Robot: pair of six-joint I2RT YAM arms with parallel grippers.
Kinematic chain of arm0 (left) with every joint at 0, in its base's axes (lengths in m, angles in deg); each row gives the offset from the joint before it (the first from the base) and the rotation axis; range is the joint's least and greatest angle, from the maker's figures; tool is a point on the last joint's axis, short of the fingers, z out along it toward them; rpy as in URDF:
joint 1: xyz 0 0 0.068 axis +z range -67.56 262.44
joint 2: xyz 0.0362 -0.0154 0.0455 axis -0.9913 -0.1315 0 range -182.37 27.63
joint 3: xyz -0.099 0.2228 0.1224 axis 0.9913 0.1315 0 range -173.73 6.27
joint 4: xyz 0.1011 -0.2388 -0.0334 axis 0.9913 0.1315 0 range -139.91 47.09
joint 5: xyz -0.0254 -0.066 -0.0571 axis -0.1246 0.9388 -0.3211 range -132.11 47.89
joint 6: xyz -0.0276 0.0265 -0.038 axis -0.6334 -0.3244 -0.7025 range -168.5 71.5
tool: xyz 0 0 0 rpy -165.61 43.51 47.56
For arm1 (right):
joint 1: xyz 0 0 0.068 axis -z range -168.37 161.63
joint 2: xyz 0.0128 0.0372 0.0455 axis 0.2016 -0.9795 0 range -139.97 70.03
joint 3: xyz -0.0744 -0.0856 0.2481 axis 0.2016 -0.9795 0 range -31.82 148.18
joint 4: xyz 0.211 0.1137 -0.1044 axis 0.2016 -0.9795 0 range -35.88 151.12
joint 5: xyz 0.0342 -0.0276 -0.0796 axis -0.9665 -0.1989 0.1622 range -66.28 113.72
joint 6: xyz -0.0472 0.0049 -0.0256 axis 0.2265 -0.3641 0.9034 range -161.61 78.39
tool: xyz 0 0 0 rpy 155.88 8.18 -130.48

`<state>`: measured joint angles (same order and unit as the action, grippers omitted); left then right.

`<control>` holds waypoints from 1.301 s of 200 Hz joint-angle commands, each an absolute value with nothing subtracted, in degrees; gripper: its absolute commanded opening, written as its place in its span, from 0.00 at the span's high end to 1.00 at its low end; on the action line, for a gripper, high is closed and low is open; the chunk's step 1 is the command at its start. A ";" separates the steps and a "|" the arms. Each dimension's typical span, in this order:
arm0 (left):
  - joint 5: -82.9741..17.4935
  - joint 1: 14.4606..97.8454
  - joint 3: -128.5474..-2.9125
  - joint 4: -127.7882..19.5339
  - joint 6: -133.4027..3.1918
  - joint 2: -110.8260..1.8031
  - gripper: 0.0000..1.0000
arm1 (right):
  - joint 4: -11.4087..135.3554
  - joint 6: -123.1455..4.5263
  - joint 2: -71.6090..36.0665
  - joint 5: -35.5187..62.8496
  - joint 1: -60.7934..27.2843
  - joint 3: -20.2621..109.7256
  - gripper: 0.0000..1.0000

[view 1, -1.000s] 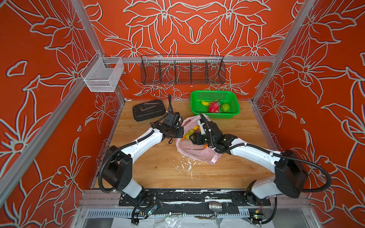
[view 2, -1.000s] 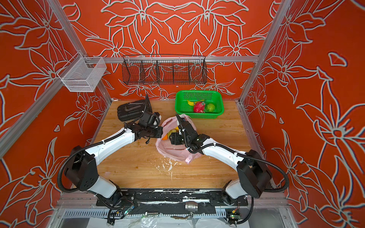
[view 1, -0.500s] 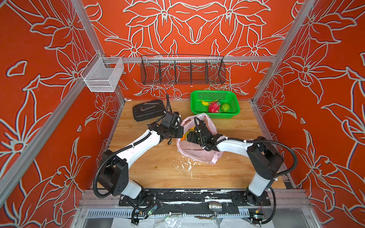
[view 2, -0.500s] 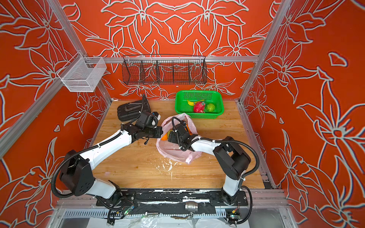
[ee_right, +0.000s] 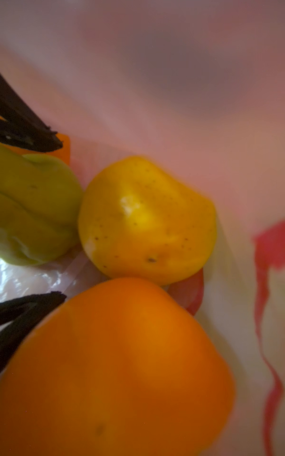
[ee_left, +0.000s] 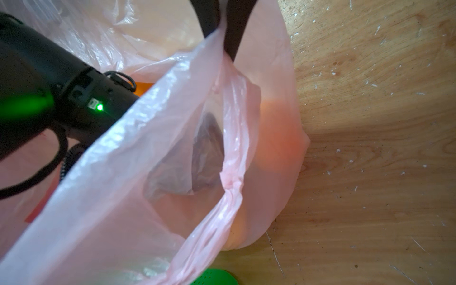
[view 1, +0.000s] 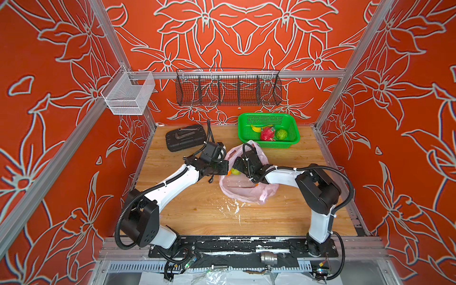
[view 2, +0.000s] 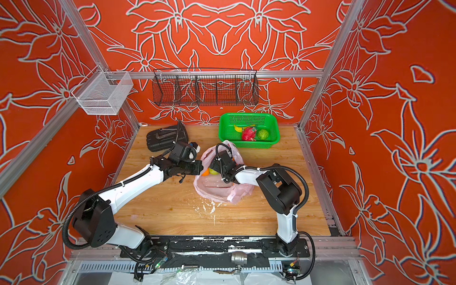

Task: Untie the knot of the plastic bag and take out the fruit
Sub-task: 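Close the right gripper on the pale green apple inside the bag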

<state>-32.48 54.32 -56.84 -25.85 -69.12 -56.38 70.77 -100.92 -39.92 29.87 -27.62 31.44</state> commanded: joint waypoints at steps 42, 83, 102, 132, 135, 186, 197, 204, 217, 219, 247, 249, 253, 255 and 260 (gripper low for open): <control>-32.53 54.48 -55.53 -26.39 -69.25 -54.65 0.92 | 71.93 -104.84 -45.11 24.78 -27.22 33.75 0.12; -32.89 54.49 -55.77 -26.35 -69.15 -55.08 0.92 | 73.38 -106.59 -42.63 24.73 -27.13 31.17 0.25; -32.79 54.47 -56.01 -26.53 -69.22 -55.52 0.92 | 73.08 -106.11 -40.71 24.25 -27.13 30.47 0.27; -32.46 54.46 -56.55 -26.43 -69.30 -56.18 0.92 | 69.86 -102.50 -38.30 22.20 -27.56 30.76 0.13; -32.45 54.41 -56.60 -26.48 -69.29 -56.21 0.92 | 69.42 -102.36 -38.16 22.46 -27.64 30.67 0.13; -32.16 54.45 -57.06 -26.49 -69.64 -56.67 0.91 | 64.82 -102.25 -40.67 24.19 -28.36 30.83 0.16; -32.44 54.42 -57.18 -26.27 -69.55 -56.70 0.91 | 64.21 -103.29 -40.93 24.25 -28.53 30.63 0.19; -32.53 54.42 -57.19 -26.18 -69.54 -56.58 0.91 | 64.19 -103.87 -40.88 24.50 -28.62 30.37 0.21; -32.47 54.47 -57.19 -26.31 -69.76 -56.57 0.91 | 63.77 -104.42 -40.47 25.44 -28.80 29.99 0.27; -32.43 54.42 -57.19 -26.34 -69.81 -56.57 0.91 | 63.70 -104.47 -40.43 25.66 -28.80 29.97 0.28; -31.74 54.40 -57.56 -26.62 -70.12 -56.92 0.90 | 64.70 -103.11 -38.31 26.04 -28.79 29.31 0.37; -31.74 54.47 -57.54 -26.62 -70.08 -56.98 0.90 | 64.72 -103.06 -38.09 26.06 -28.80 29.28 0.37; -31.75 54.45 -57.66 -26.53 -70.08 -56.99 0.90 | 64.85 -102.89 -37.60 26.01 -28.76 29.04 0.38; -31.77 54.44 -57.70 -26.53 -70.11 -57.00 0.90 | 65.00 -102.74 -37.28 26.07 -28.79 28.94 0.38; -31.74 54.45 -57.84 -26.40 -70.07 -57.10 0.90 | 65.34 -102.37 -36.58 26.08 -28.76 28.48 0.39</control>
